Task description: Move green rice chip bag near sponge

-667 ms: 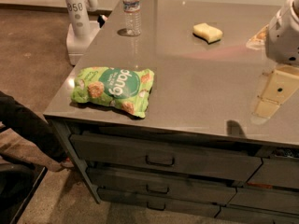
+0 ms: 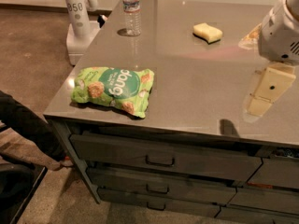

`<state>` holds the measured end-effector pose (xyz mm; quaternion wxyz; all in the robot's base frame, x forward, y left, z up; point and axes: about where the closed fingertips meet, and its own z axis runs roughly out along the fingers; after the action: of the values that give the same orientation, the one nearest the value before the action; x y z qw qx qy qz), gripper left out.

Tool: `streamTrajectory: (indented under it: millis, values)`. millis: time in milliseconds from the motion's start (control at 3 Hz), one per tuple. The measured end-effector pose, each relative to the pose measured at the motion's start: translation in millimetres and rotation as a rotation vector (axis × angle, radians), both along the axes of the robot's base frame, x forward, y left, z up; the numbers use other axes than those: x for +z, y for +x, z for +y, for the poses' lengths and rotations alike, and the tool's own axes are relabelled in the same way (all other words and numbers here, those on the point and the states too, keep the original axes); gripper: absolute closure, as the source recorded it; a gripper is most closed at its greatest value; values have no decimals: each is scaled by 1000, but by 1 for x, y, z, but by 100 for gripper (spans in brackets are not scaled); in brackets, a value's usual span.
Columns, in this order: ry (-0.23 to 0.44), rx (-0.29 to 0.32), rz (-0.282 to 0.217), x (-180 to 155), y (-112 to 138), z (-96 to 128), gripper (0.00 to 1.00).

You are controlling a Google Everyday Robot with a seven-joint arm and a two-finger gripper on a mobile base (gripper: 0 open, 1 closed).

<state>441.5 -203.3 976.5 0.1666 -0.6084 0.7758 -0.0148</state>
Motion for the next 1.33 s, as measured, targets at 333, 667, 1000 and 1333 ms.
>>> streamTrajectory:
  millis: [333,667,1000,1333]
  values:
    - [83,33,-4,-2,9,25,0]
    - [159,56,-22,-5,25,56,0]
    - [217,61,-38,-12,43,87,0]
    - [254,29,-26,-30,77,130,0]
